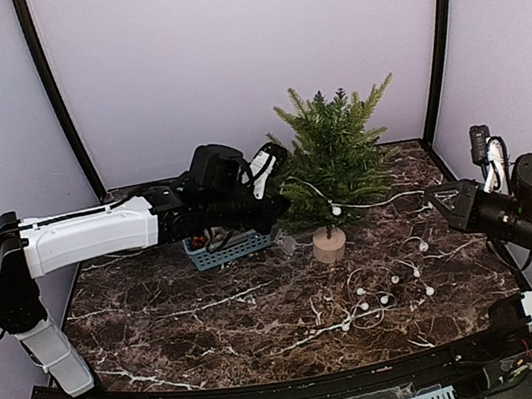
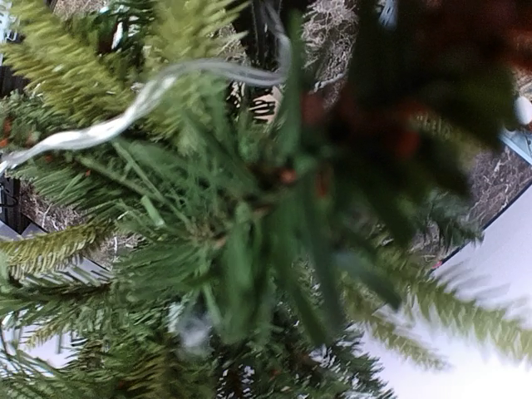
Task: Decorate the small christmas tree
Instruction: Place the side of the string light in the gap of branches.
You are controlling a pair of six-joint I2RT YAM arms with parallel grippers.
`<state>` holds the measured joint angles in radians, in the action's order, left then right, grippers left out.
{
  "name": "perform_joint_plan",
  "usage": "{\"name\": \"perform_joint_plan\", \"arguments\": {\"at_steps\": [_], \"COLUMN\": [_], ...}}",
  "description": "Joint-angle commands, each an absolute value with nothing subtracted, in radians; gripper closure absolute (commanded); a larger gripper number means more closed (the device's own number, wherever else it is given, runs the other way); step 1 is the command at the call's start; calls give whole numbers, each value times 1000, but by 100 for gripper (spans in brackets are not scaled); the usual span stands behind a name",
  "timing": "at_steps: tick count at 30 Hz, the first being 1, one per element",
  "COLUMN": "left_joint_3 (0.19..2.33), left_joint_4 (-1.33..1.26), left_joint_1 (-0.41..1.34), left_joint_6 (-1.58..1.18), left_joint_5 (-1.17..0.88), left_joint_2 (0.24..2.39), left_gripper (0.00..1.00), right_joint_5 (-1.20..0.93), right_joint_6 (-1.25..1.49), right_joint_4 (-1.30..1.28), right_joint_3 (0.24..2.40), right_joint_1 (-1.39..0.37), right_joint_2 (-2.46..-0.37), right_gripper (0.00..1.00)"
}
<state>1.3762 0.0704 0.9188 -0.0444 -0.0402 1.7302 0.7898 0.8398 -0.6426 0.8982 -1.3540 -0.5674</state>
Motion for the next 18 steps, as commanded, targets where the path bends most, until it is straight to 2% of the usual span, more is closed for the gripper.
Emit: {"name": "perform_joint_plan", "arguments": {"at_steps": [1, 10, 12, 18], "left_joint_3": [1397, 1369, 1358, 1299], "left_joint_4": [86, 73, 68, 41], "left_joint_1": [915, 913, 914, 913], "left_joint_6": [-41, -46, -47, -52], "left_joint_5": [-42, -23, -14, 86], "left_joint_2": [1745, 1720, 1705, 1629], "left_gripper": [96, 87, 81, 56], "right_joint_5": [885, 905, 903, 875], "right_joint_6": [956, 978, 967, 945], "right_joint_4": [-667, -672, -654, -559], "right_joint_3": [859, 907, 911, 863], "right_joint_1": [-1362, -1358, -1357, -1352], "right_joint_2": [-524, -678, -682, -637], "right_gripper": [100, 100, 100, 100]}}
